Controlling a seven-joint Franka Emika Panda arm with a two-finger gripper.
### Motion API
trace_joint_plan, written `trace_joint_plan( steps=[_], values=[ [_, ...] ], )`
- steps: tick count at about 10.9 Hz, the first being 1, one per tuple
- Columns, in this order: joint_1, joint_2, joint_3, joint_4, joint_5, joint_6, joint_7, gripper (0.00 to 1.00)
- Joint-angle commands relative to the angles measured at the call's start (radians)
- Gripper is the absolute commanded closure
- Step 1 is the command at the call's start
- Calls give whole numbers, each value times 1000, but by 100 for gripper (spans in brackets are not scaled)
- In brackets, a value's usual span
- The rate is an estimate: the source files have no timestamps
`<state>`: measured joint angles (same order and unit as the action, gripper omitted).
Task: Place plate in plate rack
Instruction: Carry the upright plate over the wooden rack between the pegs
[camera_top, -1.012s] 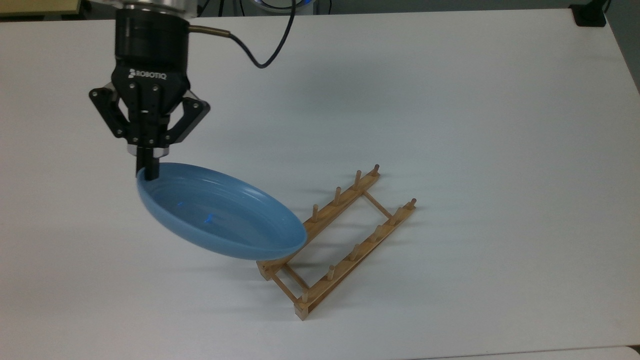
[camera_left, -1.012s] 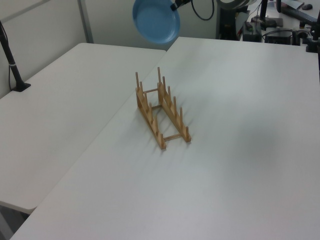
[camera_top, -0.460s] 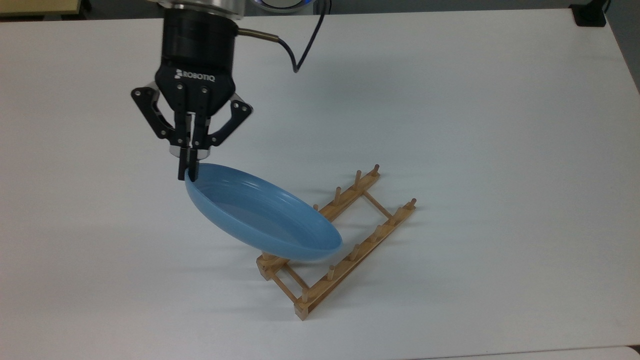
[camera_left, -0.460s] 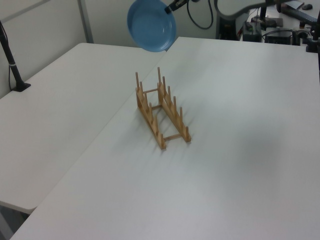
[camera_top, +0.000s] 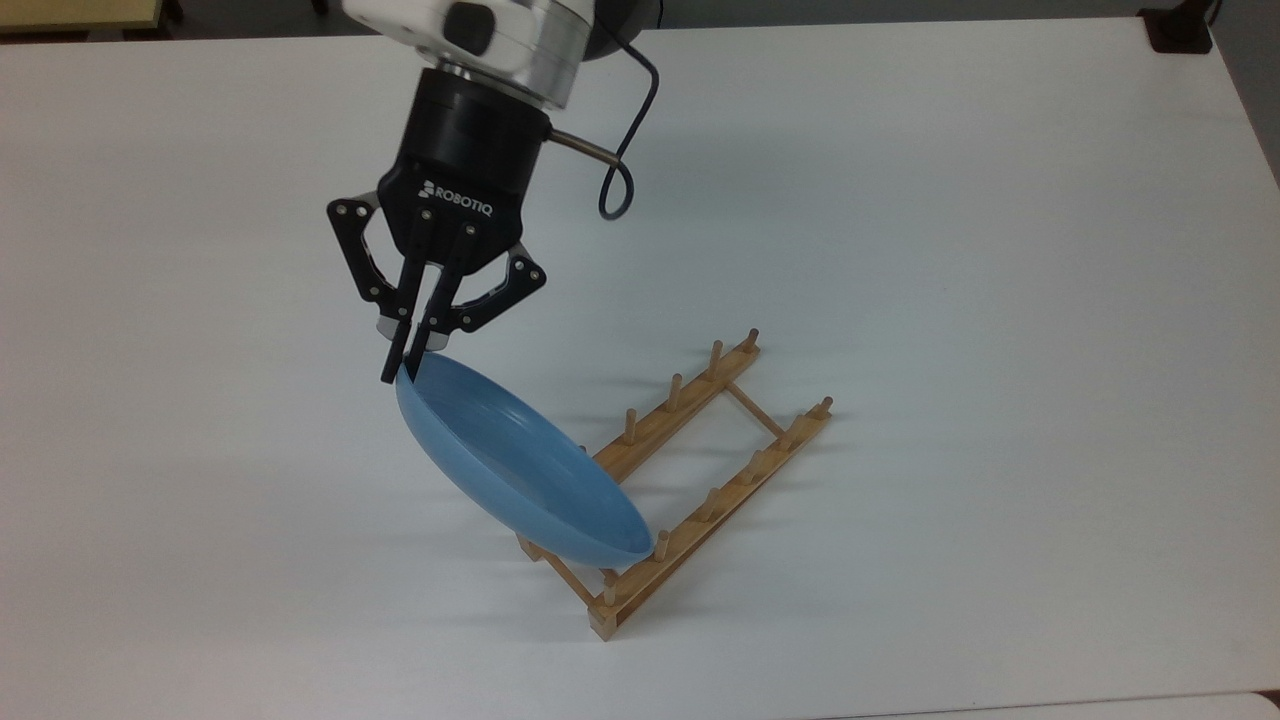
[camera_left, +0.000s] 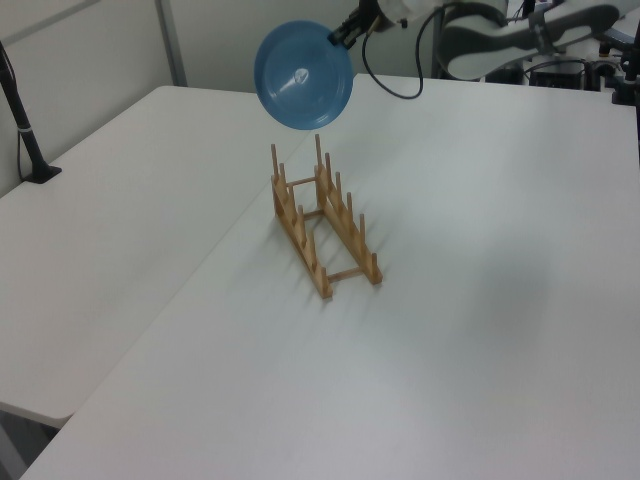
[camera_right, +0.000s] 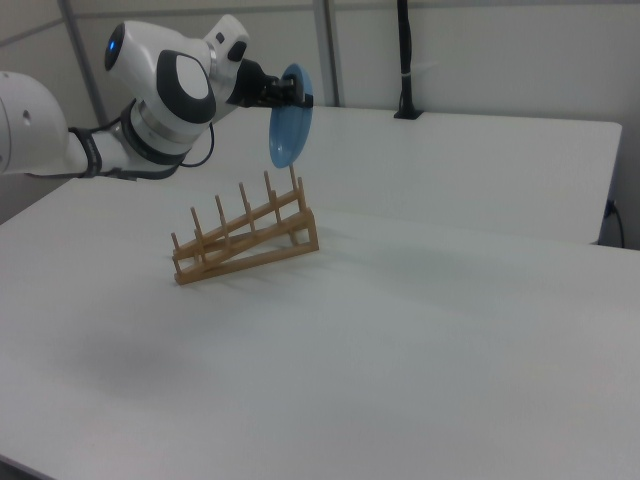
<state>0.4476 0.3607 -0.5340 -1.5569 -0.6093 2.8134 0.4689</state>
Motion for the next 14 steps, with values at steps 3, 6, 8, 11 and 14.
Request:
trace_joint_plan(
  steps=[3, 6, 8, 11, 14],
  values=[
    [23, -11, -21, -18, -211, 14, 132, 100],
    [49, -6, -21, -34, -254, -17, 134, 100],
    [68, -3, -23, -41, -291, -37, 134, 100],
    [63, 20, -24, -37, -314, -40, 135, 100],
    [56, 23, -24, -29, -329, -46, 139, 100]
  ],
)
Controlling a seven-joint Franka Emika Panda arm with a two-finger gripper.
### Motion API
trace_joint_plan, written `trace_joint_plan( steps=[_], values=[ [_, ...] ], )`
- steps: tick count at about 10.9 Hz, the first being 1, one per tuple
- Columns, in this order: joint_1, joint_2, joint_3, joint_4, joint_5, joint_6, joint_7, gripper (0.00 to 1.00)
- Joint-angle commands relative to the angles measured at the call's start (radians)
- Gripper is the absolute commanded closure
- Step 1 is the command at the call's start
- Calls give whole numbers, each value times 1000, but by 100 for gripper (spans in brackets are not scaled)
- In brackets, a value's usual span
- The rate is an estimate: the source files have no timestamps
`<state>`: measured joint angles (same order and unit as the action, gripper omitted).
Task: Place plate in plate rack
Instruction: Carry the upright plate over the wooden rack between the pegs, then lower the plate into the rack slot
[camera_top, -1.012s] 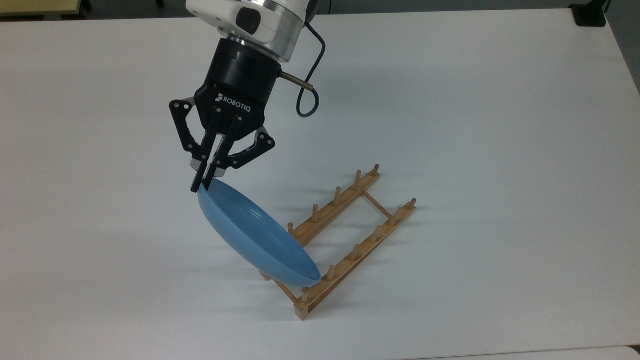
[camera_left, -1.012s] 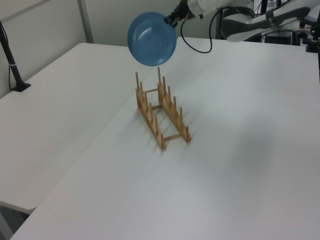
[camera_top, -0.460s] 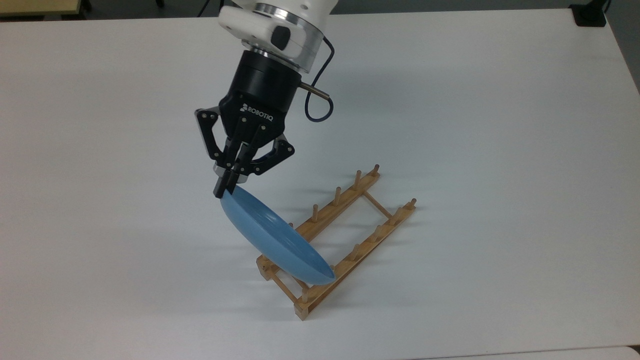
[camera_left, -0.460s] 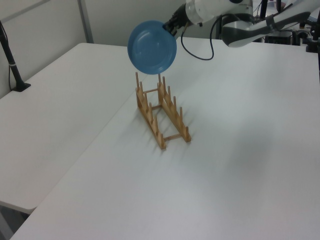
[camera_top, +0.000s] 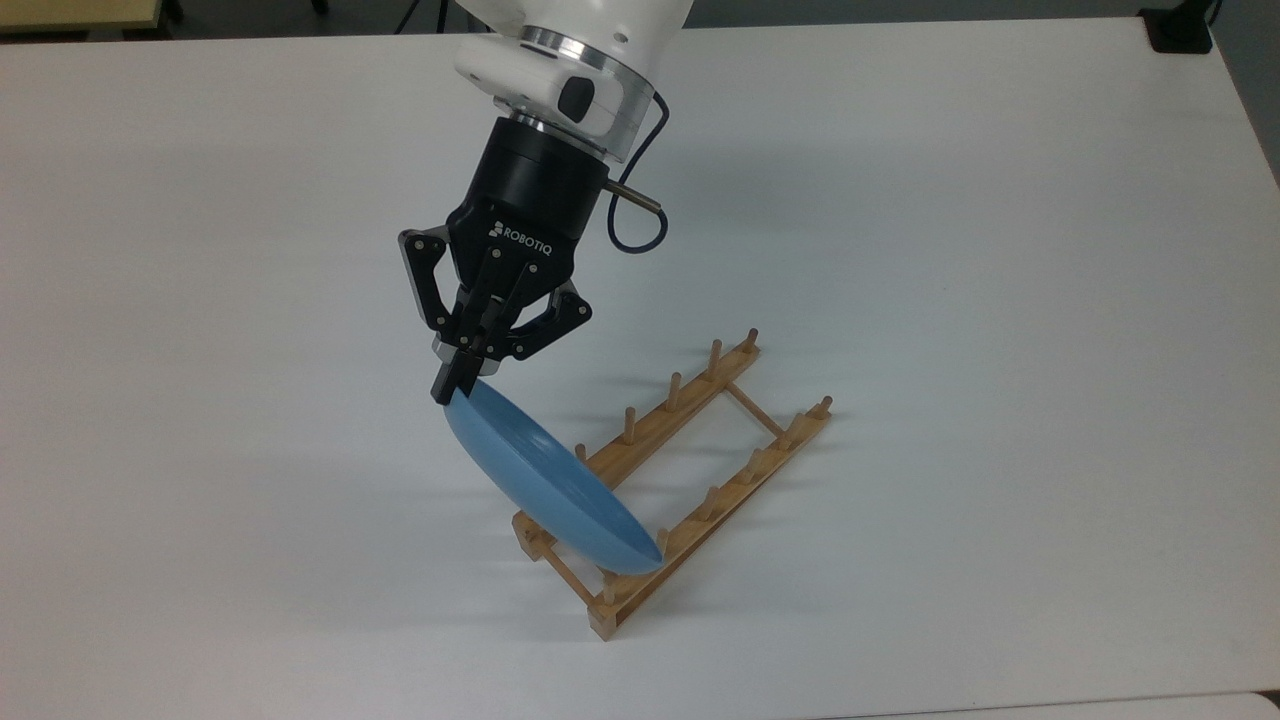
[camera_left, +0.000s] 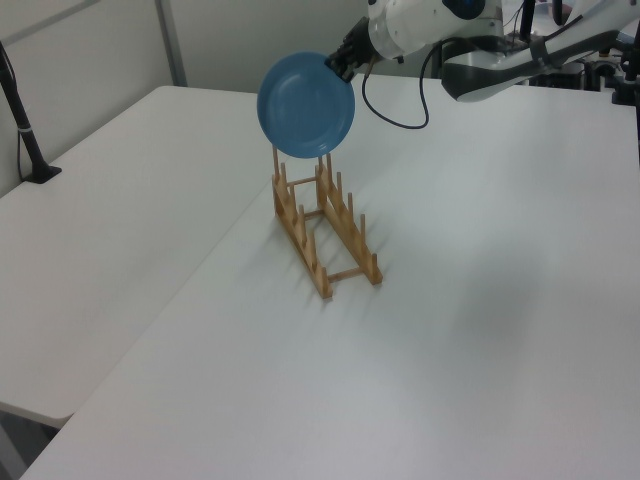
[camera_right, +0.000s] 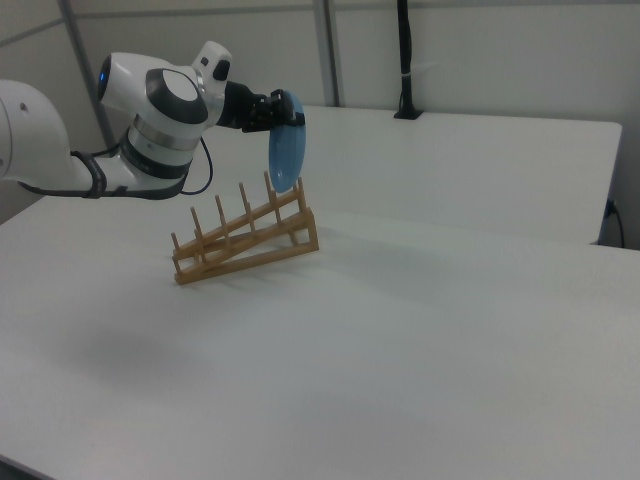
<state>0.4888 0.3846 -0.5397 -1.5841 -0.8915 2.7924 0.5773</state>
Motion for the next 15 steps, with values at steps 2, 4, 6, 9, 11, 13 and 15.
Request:
trace_joint_plan(
  steps=[2, 4, 6, 9, 11, 13, 15],
  values=[
    [14, -1, -20, -1, -57, -33, 29, 100],
    [16, 0, -19, 7, -58, -39, 29, 100],
    [17, 14, -14, 10, -61, -53, 30, 100],
    [24, 23, -9, 13, -60, -53, 30, 82],
    [25, 30, -6, 12, -58, -54, 35, 33],
    [25, 31, 6, 13, -60, -54, 111, 0],
    [27, 30, 20, 19, -58, -54, 182, 0]
  ],
)
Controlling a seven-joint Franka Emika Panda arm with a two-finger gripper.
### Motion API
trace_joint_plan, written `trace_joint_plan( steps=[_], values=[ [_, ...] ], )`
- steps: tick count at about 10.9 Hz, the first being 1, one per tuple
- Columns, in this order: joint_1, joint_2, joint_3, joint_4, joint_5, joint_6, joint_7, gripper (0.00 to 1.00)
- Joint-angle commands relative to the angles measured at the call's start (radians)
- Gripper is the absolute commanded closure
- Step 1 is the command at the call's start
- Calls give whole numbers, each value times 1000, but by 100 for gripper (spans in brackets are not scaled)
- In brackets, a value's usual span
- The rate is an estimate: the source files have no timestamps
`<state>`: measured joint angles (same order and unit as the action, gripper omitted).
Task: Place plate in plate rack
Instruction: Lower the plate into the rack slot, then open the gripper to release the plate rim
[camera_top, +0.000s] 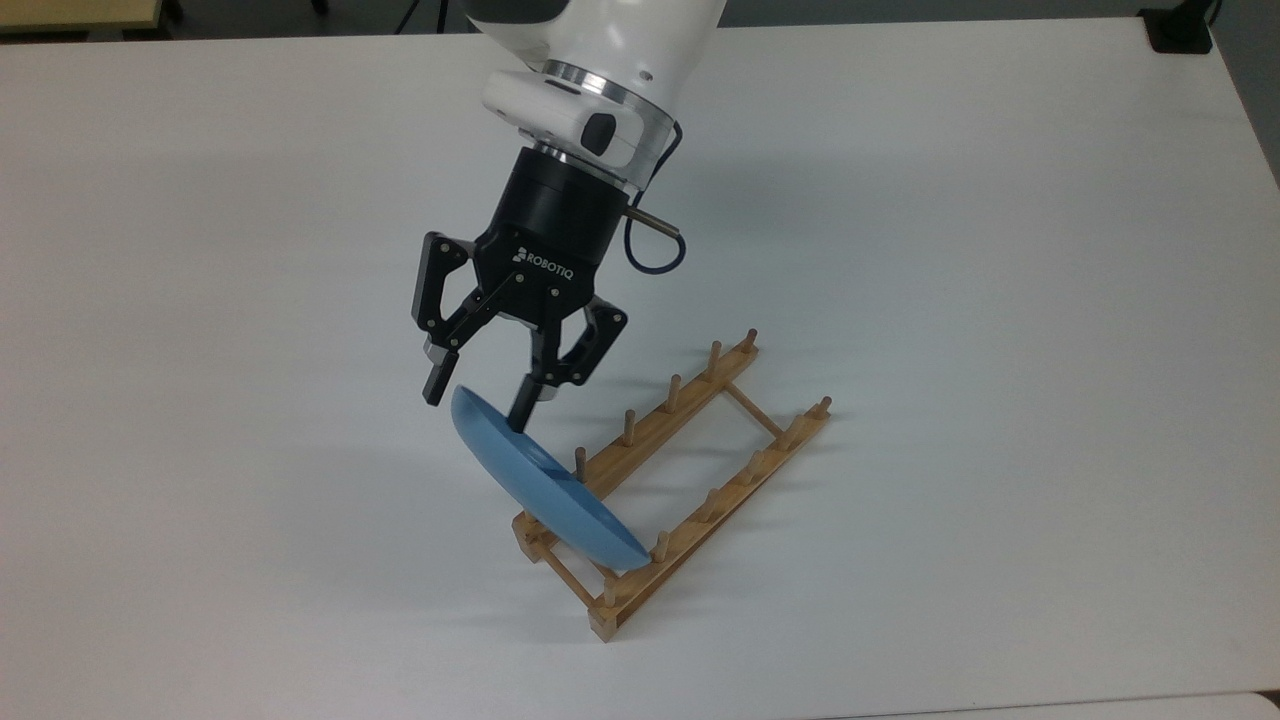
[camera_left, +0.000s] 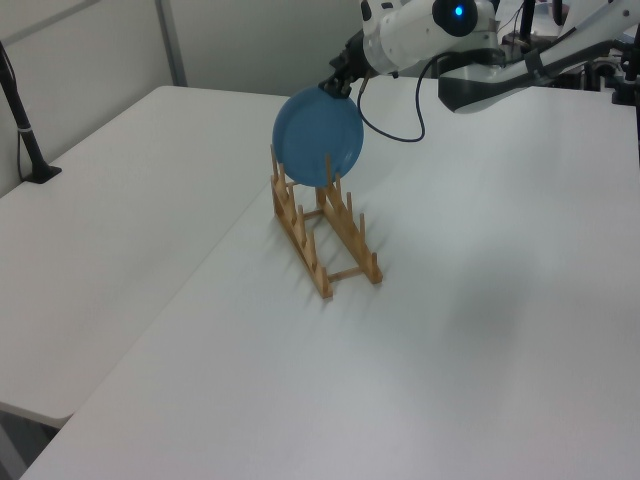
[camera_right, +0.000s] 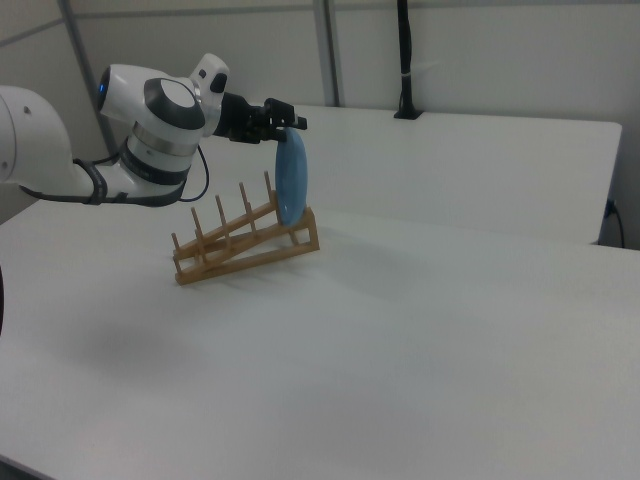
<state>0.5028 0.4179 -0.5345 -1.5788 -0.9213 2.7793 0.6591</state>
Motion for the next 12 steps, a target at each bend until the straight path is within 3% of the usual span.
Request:
trace_joint_plan(
  steps=[1, 5, 7, 9, 10, 11, 12],
  values=[
    [11, -4, 31, 14, -28, -41, 115, 0],
    [11, -8, 79, 16, -21, -75, 177, 0],
    [10, -24, 114, 14, 11, -76, 330, 0],
    [0, -76, 149, -6, 262, -131, 390, 0],
    [-29, -103, 200, -7, 383, -224, 367, 0],
    [-91, -132, 285, -7, 500, -336, 288, 0],
    [-133, -155, 336, -3, 647, -468, 163, 0]
  ],
)
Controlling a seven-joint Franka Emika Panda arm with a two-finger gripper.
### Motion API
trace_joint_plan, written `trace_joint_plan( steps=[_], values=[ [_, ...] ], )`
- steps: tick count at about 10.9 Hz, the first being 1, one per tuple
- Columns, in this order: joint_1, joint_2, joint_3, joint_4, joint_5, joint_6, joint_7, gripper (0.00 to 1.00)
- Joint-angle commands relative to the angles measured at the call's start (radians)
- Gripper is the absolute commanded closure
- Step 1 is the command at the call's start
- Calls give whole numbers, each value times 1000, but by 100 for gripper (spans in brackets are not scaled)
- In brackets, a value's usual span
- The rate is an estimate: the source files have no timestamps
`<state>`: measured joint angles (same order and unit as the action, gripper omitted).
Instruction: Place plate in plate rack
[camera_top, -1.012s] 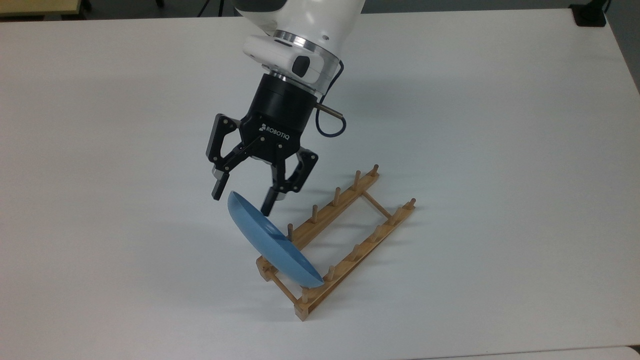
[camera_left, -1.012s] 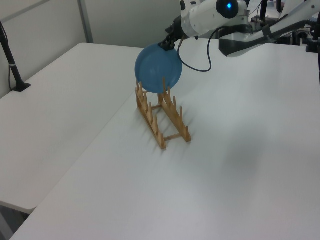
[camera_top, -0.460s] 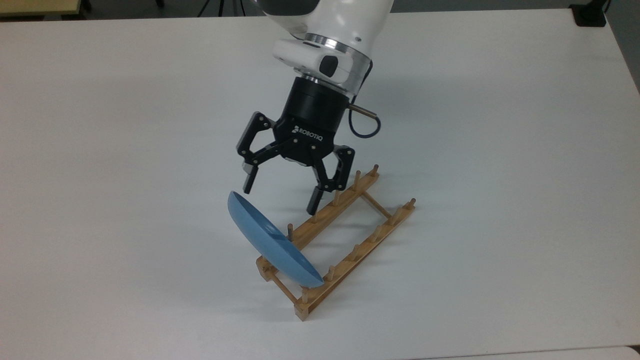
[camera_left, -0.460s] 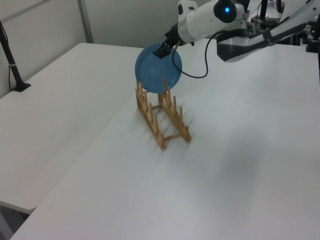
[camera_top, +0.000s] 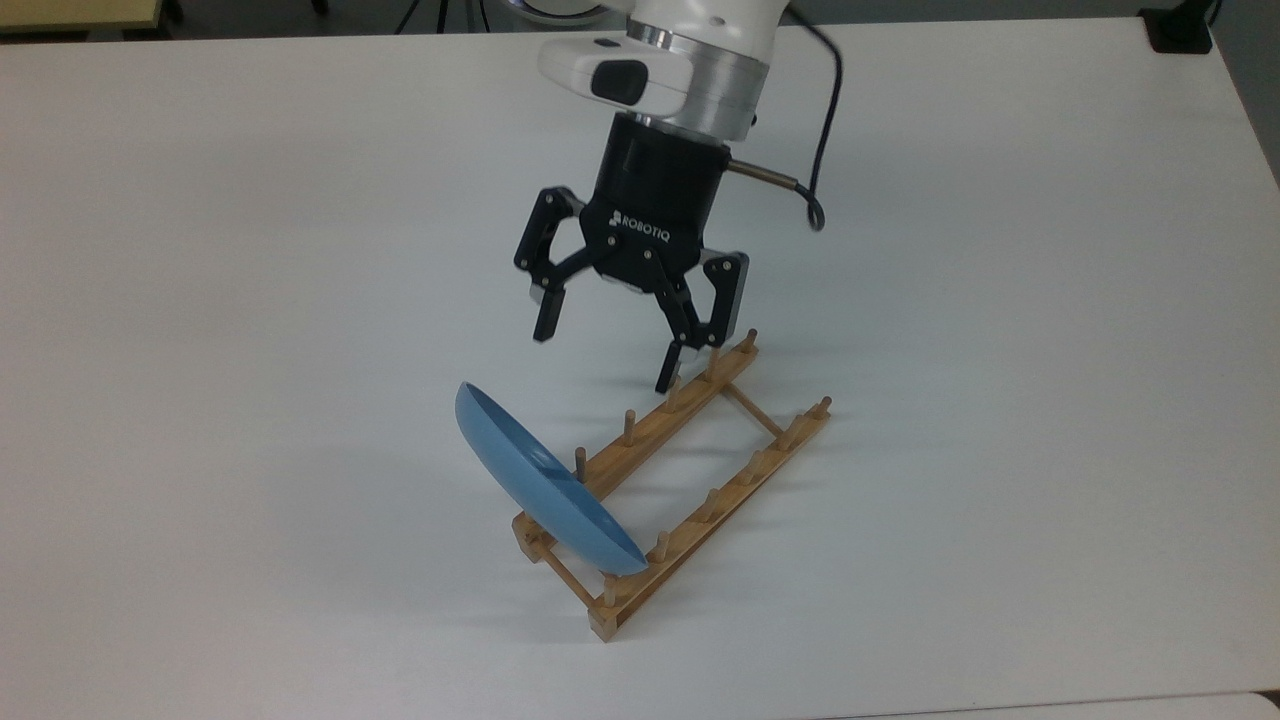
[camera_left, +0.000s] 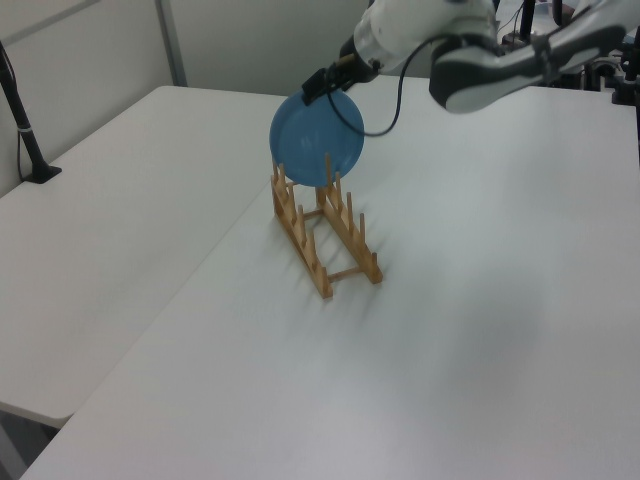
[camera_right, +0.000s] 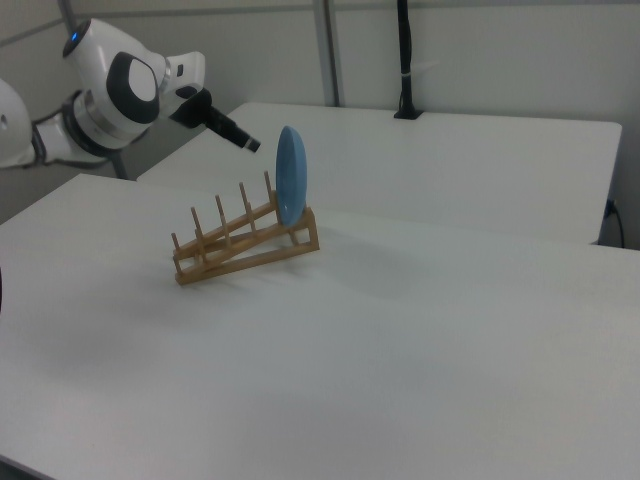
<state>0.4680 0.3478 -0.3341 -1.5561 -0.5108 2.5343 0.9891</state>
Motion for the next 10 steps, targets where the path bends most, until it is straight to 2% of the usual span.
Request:
trace_joint_plan(
  steps=[1, 2, 3, 4, 6, 10],
  values=[
    [-148, -110, 177, -22, 380, -371, -326, 0],
    [-204, -137, 202, -6, 491, -510, -451, 0],
    [-231, -163, 204, -2, 532, -632, -530, 0],
    [-255, -190, 204, -8, 532, -729, -631, 0],
    [-333, -228, 207, -10, 540, -863, -936, 0],
    [-371, -248, 191, -12, 537, -873, -908, 0]
  ],
)
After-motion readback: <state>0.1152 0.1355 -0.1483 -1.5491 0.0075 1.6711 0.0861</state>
